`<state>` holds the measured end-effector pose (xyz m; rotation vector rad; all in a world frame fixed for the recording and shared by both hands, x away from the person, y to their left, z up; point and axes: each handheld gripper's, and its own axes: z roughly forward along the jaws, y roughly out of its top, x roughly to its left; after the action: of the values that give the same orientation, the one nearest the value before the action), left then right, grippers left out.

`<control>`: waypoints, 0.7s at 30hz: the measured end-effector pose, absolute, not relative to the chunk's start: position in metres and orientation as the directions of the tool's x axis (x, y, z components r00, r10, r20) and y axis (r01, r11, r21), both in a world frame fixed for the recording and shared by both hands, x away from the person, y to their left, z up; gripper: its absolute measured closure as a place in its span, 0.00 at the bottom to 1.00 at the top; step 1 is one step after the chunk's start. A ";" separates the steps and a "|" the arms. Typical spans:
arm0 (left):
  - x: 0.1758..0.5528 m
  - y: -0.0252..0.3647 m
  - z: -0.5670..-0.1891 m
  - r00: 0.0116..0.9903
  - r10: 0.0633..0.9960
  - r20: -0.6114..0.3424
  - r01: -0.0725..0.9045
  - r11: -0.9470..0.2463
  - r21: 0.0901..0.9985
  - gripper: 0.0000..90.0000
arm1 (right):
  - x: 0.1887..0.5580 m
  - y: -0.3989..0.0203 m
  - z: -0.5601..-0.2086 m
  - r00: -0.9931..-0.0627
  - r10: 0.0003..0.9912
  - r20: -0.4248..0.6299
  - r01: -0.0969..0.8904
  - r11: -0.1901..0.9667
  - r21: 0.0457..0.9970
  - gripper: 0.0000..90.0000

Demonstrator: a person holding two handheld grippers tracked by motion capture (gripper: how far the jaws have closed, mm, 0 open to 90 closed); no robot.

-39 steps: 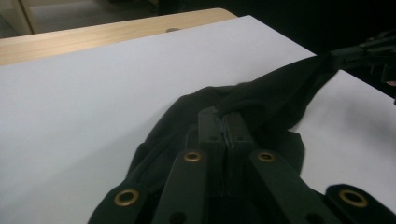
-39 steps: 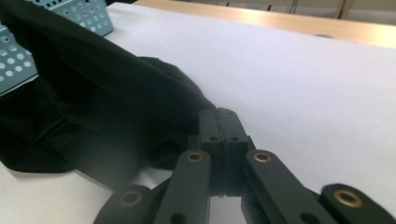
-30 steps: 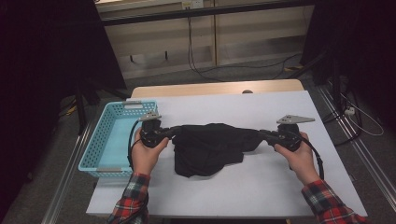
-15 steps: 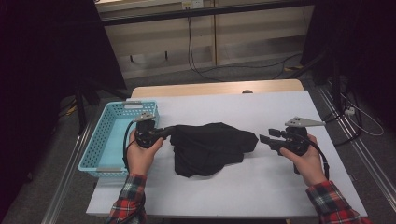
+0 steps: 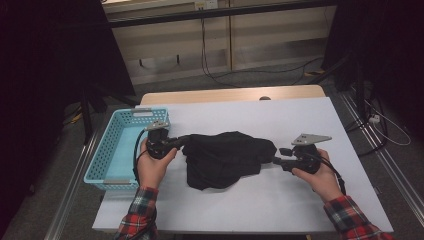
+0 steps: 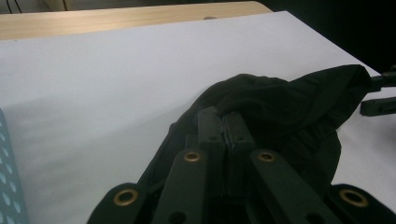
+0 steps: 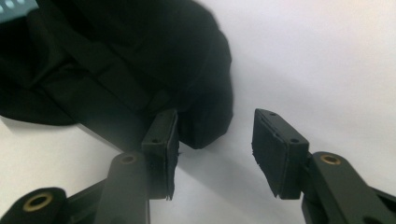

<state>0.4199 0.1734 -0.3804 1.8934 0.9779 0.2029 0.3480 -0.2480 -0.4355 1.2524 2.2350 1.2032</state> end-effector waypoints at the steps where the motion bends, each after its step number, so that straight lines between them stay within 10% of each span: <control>1: 0.420 0.173 -0.380 0.665 0.702 -0.256 0.542 -0.218 0.812 0.98 | 0.349 -0.245 -0.437 -0.575 0.810 0.119 0.552 0.276 0.787 0.61; 14: 0.419 0.166 -0.381 0.680 0.685 -0.260 0.543 -0.233 0.807 0.98 | 0.357 -0.244 -0.437 -0.579 0.795 0.182 0.540 0.206 0.816 0.92; 21: 0.420 0.164 -0.381 0.682 0.683 -0.261 0.542 -0.234 0.807 0.98 | 0.358 -0.239 -0.440 -0.593 0.784 0.185 0.542 0.218 0.812 0.85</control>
<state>0.4197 0.1640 -0.3812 1.9082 0.9559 0.1791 0.3582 -0.2392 -0.4397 1.2494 2.2295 1.3136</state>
